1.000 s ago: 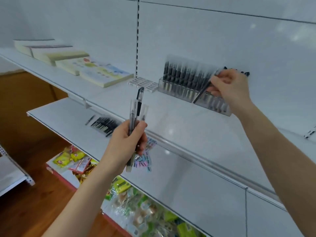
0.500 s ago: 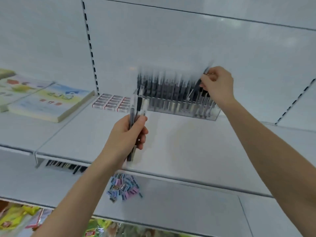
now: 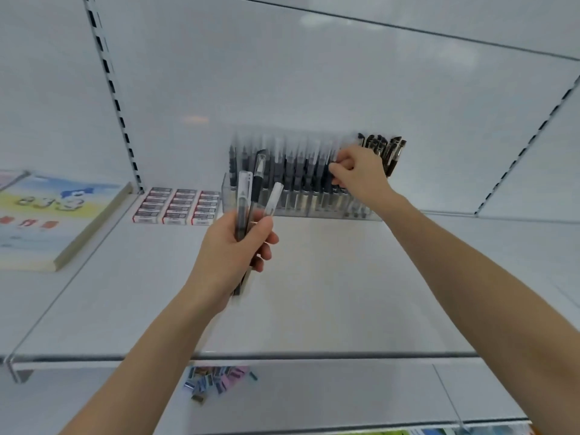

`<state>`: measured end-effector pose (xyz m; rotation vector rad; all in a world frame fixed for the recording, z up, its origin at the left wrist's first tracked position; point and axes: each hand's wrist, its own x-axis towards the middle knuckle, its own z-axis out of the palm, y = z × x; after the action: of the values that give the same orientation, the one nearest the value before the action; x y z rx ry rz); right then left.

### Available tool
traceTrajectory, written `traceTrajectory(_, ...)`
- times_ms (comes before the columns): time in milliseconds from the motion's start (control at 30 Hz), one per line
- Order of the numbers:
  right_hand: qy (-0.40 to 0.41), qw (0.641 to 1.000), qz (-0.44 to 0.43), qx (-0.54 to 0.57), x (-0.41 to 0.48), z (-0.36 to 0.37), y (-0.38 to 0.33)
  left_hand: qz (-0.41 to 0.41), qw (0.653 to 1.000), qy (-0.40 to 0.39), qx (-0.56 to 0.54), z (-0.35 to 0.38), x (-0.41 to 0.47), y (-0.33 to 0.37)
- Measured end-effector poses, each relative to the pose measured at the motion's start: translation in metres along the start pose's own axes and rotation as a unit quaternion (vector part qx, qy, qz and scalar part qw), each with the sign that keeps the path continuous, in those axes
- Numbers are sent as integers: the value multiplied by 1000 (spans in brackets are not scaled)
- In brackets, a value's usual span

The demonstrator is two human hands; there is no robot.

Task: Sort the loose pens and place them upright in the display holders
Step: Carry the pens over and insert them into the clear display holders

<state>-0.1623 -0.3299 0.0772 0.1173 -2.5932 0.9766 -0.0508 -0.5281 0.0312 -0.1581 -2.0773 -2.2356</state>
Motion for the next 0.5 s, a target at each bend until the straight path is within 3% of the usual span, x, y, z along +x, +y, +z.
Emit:
traceTrajectory(333,-6,999,31,25,-7,-5,6,2,999,-11,-30,11,2,0)
traceTrajectory(433,27,990,14,137,-34,-19,-2,-13,998,-24,-60,18,2,0)
traceTrajectory(500,-27,973,6,231,-57,-26,-14,-16,997,-29,-73,25,3,-1)
